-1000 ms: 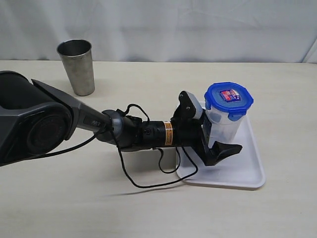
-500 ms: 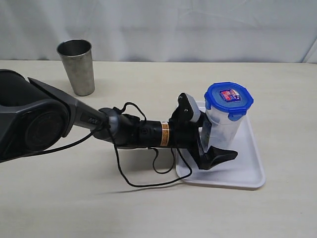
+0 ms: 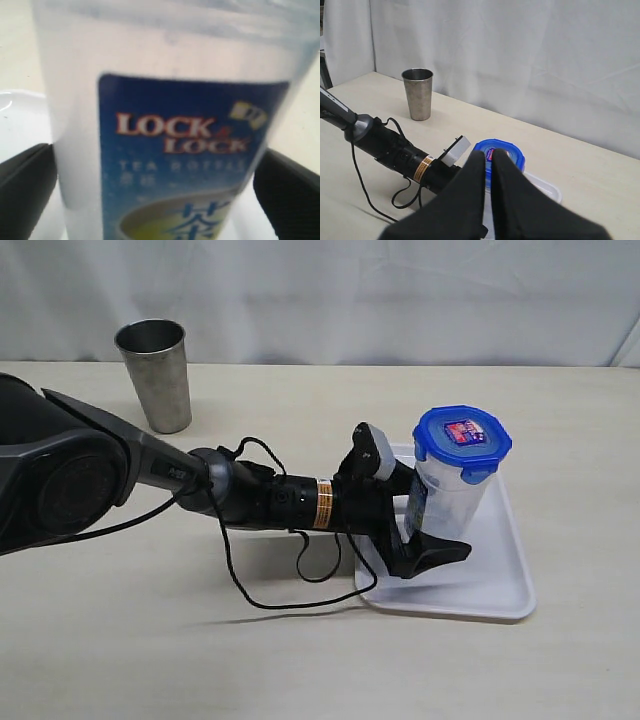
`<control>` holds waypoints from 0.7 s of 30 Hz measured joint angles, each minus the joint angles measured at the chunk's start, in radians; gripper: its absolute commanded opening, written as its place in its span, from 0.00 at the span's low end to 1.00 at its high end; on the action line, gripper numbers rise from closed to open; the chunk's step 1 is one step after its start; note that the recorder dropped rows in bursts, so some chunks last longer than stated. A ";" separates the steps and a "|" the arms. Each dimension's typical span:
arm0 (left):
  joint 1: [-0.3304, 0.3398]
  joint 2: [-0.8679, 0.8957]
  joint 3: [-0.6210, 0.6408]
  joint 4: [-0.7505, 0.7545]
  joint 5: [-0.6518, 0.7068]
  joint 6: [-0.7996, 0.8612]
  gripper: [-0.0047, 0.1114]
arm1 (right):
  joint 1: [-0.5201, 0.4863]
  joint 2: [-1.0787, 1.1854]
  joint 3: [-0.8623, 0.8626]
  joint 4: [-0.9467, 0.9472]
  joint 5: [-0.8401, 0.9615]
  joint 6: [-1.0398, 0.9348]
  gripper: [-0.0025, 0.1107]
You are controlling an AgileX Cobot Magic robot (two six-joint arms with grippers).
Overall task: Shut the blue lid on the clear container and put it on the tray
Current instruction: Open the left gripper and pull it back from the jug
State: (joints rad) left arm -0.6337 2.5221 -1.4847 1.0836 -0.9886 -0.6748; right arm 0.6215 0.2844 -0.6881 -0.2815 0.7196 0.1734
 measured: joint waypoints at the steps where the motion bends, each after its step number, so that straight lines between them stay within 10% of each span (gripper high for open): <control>1: 0.004 -0.006 0.000 0.014 0.000 -0.001 0.95 | 0.000 0.000 0.000 0.000 0.000 0.000 0.06; 21: 0.069 -0.027 0.000 0.111 0.002 -0.034 0.95 | 0.000 0.000 0.000 -0.002 0.000 0.000 0.06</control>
State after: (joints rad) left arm -0.5649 2.4950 -1.4847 1.1949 -0.9863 -0.7083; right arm 0.6215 0.2844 -0.6881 -0.2837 0.7196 0.1734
